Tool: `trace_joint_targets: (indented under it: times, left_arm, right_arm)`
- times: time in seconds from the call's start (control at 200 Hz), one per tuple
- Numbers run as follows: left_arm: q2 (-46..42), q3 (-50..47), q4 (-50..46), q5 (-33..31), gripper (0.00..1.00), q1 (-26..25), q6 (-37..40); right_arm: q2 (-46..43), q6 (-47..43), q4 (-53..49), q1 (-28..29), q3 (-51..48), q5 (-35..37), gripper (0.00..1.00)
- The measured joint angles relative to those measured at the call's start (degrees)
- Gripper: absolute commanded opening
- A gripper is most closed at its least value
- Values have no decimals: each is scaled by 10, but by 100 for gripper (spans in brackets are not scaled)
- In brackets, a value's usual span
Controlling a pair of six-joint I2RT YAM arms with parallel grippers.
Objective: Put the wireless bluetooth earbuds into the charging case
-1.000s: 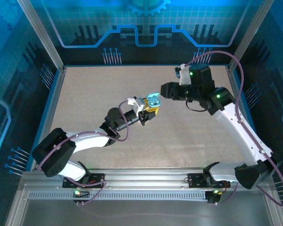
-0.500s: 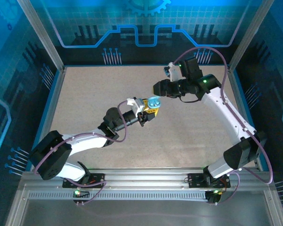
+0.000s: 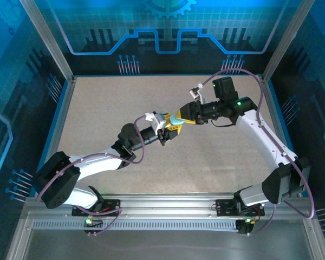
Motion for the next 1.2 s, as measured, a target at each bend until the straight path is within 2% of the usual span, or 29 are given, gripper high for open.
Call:
trace_joint_targets:
  times: [0.135, 0.31, 0.415, 0.485, 0.64, 0.85, 0.986, 1.201]
  left_arm:
    - [-3, 2, 0, 7, 38, 0, 0]
    - [-5, 4, 3, 10, 39, 0, 0]
    - [-5, 5, -5, 9, 45, 0, 0]
    - [-5, 5, -15, 8, 52, 1, 0]
    - [-5, 5, -28, 4, 72, 1, -1]
    - [-43, -31, -63, -14, 88, 1, 3]
    - [-96, -76, -92, -38, 92, 1, 2]
    - [-166, -94, -149, -116, 99, 1, 5]
  right_arm:
    - [2, 4, 14, 0, -14, -42, 47]
    - [3, 12, 24, -7, -18, -62, 24]
    - [3, 22, 37, -12, -29, -67, 15]
    - [2, 32, 53, -15, -43, -67, 12]
    - [-7, 73, 106, -31, -88, -47, 11]
    - [-25, 118, 176, -56, -157, 21, 12]
    - [-4, 139, 218, -56, -205, 69, 12]
    - [108, 150, 273, -50, -238, 134, 17]
